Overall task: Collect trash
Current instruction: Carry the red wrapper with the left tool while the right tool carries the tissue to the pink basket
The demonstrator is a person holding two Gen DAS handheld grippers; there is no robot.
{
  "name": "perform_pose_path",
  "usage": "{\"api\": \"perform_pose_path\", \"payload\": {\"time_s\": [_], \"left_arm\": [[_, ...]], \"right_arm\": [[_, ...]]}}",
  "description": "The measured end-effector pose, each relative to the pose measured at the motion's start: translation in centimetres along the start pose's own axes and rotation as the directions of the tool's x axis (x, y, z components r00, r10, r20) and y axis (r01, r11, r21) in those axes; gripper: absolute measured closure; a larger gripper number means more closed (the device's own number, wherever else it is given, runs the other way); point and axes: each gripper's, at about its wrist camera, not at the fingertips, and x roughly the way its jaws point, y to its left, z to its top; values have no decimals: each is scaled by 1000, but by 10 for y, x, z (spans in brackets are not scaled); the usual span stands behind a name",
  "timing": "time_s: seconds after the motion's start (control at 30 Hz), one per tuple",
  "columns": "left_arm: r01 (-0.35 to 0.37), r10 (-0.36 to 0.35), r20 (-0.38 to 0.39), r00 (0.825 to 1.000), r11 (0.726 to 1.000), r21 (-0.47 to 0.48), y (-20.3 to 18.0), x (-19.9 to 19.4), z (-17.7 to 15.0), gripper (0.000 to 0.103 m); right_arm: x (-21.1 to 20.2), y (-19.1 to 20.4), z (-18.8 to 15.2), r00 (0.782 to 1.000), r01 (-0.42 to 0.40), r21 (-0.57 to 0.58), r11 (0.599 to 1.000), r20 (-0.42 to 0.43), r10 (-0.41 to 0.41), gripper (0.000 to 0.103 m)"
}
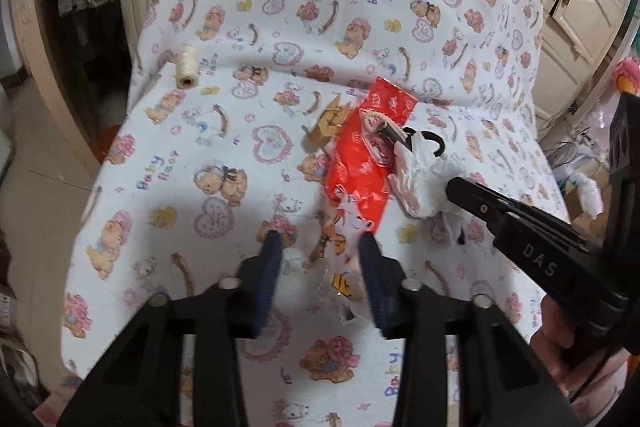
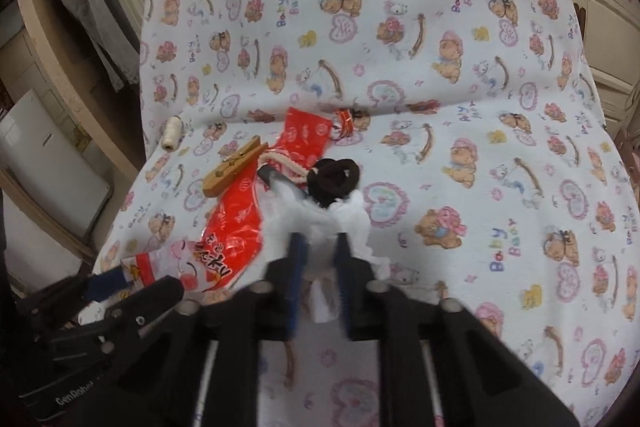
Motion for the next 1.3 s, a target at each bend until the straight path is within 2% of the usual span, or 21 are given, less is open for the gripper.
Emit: {"api": "perform_pose_path", "payload": {"time_s": [0.07,0.1,0.13,0.33,0.5,0.6,0.7,0.73,0.77,0.83,1.07,1.17,1.3], "left_arm": [[15,-15,-6,1000,1000,-6,1,1,-2,83],[23,-23,-4,1000,1000,-5,1,1,-3,96],[31,-31,2,1000,1000,-2,0,-1,-3,101],[56,-64,132,989,996,68,-10,-39,-4,102],[87,-116,227,967,987,135,-20,-78,-12,102],[90,-116,247,962,989,114,-19,-93,-21,102],[46,-66,273,960,996,80,-18,-109,-34,102],[65,-82,278,957,996,69,-17,-116,-39,102],[85,-97,280,955,995,54,-15,-123,-44,102],[75,-84,268,960,996,41,-16,-135,-56,102],[72,-88,190,978,993,91,-19,-158,-104,102],[37,-60,184,981,991,126,-22,-161,-123,102],[69,-85,120,989,989,133,-21,-153,-142,102]], "right_arm": [[-3,-1,-1,1000,-8,12,1000,5,8,98],[-8,-2,-1,1000,-11,14,1000,12,11,99],[-13,-2,-1,1000,-14,14,1000,25,14,99],[-74,-12,-1,989,5,11,1000,150,-7,99],[-103,-31,-6,985,2,71,997,173,-14,99],[-118,-34,-13,983,17,70,997,180,-29,99],[-135,-30,-23,981,14,52,999,194,-23,99],[-142,-26,-26,980,8,44,999,197,-17,98],[-148,-23,-31,980,7,36,999,200,-14,98],[-165,-15,-43,976,-1,22,1000,216,-4,98],[-209,7,-109,978,-59,-1,998,200,58,98],[-216,15,-134,982,-61,-14,998,180,63,97],[-212,12,-154,988,-78,38,996,137,72,97]]}}
